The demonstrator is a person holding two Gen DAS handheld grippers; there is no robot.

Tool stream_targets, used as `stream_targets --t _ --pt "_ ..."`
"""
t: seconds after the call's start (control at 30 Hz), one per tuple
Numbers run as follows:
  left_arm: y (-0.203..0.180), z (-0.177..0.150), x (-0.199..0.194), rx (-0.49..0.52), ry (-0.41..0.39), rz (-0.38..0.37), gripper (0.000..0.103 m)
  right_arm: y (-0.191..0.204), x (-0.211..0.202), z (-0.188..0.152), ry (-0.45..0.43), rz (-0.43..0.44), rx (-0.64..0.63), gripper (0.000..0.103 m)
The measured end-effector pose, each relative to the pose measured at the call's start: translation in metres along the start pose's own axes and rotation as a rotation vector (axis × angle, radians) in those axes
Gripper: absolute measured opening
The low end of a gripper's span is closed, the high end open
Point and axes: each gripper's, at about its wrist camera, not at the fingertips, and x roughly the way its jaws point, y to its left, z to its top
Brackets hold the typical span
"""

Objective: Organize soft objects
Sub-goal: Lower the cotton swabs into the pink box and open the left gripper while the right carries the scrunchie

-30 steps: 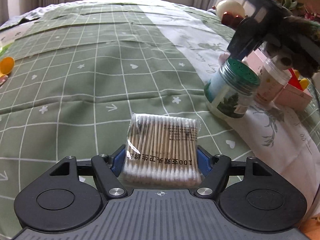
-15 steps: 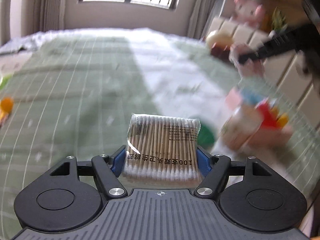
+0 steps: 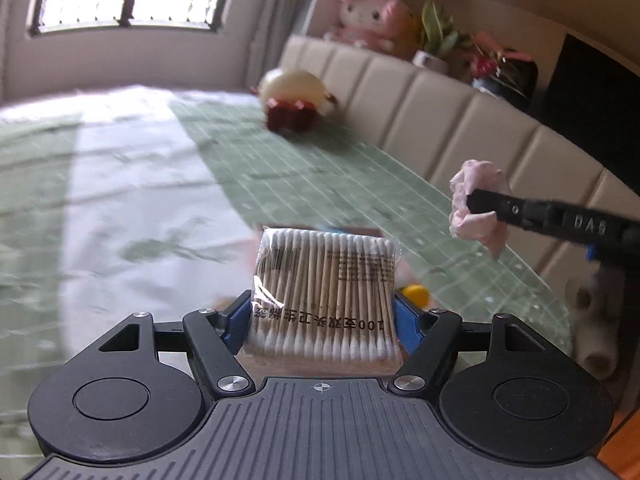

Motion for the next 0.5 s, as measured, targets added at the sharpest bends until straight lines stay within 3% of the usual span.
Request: stream_targets --t 0.07,0.2,0.37,0.5 --pt "-0.01 -0.001 0.026 -0.004 0.029 -0.007 0.076 -0.022 -0.001 -0.016 -0.034 -0.028 0.07 0.015" --pt "-0.024 -0.001 0.069 0.02 0.075 0.02 0.076 -0.052 0.012 -0.046 -0.03 0.043 0.203 0.015" --pt "-0.026 -0.006 0.11 0.05 0.077 0.05 0.077 -0.069 0.035 -0.068 0.018 0.063 0.254 0.015" --pt "-0.034 -0.006 0.138 0.126 0.087 0.136 0.078 -0.077 0.038 -0.081 0.035 0.079 0.268 0.015"
